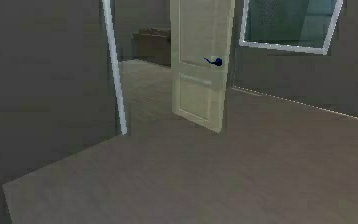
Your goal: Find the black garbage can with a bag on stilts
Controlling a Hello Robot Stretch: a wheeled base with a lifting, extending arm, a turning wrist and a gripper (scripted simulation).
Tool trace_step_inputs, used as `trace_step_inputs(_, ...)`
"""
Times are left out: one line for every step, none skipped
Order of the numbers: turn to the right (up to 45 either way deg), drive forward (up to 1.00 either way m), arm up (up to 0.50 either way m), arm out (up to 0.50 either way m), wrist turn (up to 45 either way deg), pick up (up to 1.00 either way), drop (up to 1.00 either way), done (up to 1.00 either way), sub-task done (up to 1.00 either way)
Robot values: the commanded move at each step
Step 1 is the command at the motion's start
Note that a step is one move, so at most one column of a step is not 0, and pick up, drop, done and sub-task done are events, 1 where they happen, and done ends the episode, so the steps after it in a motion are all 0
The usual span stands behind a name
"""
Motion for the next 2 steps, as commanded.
trace_step_inputs(-3.0, 0.0, 0.0, 0.0, 0.0, 0.0, 0.0, 0.0, 0.0)
trace_step_inputs(0.0, 1.0, 0.0, 0.0, 0.0, 0.0, 0.0, 0.0, 0.0)
